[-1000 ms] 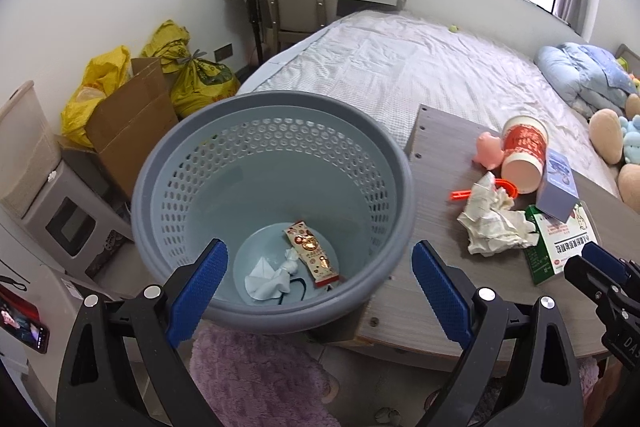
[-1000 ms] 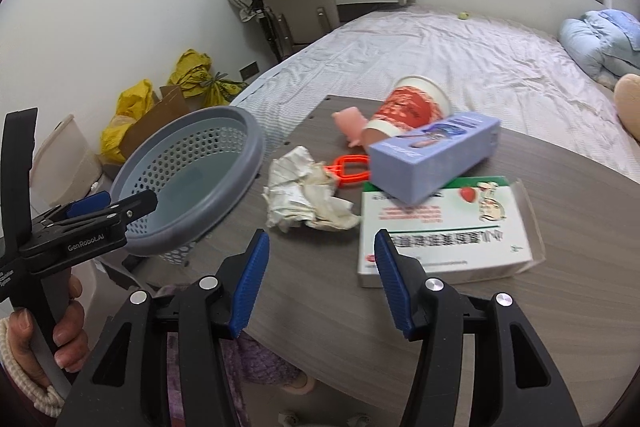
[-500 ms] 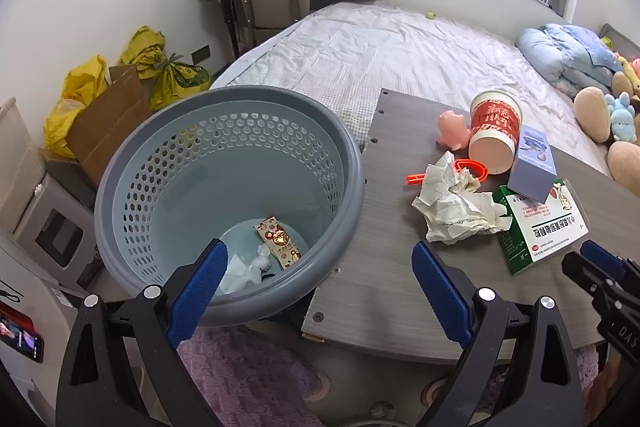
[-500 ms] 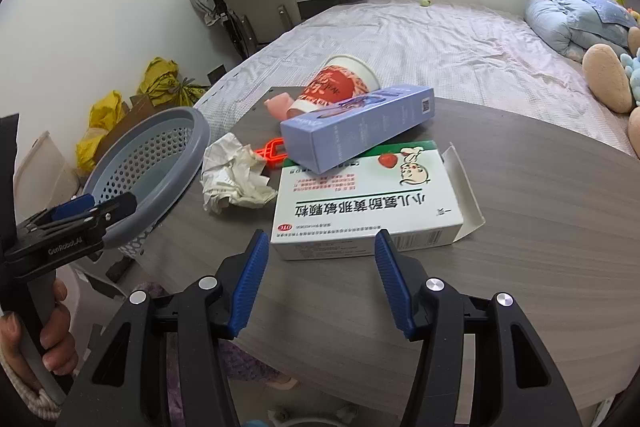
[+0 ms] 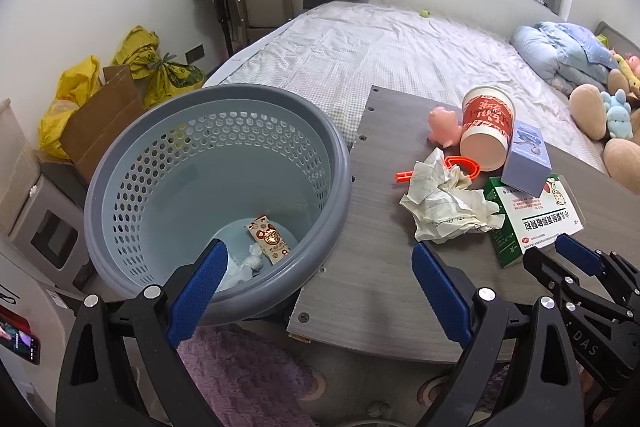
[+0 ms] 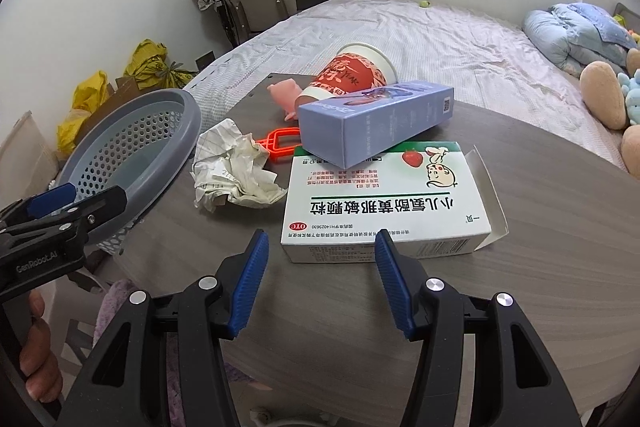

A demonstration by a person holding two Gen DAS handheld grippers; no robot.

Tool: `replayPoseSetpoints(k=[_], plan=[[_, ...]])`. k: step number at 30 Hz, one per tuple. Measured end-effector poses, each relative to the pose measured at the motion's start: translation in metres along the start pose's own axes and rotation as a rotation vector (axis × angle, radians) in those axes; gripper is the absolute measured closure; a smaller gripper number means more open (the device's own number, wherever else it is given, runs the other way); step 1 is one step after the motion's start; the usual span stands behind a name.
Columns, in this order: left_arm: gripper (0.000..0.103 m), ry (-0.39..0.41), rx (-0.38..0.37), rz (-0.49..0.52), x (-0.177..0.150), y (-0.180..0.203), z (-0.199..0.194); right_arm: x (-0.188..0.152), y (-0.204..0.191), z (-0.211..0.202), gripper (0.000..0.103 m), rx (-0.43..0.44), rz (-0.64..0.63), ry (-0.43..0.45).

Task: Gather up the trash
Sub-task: 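Move both open grippers over the table toward the tissue and medicine box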

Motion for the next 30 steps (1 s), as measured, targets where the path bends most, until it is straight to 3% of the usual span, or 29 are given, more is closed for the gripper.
replayPoseSetpoints(k=[18,30], plan=[[0.011,-0.006,-0.015,-0.008,-0.001,-0.001,0.002,0.008,-0.013,0.018,0.047,-0.233,-0.134,0.003],[0.011,-0.003,-0.017,0.002,-0.001,0.005,-0.001,-0.006,0.018,0.0,0.047,-0.285,-0.088,-0.001]])
Point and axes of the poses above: each gripper's, at about its wrist camera, not at the fingertips, and z roughly the way its jaws point, y to its right, x to its top, the point moved 7 cm from there along z, roughly the way its jaws point, and after that the axes turned 4 degrees about x, right-handed, at the moved point
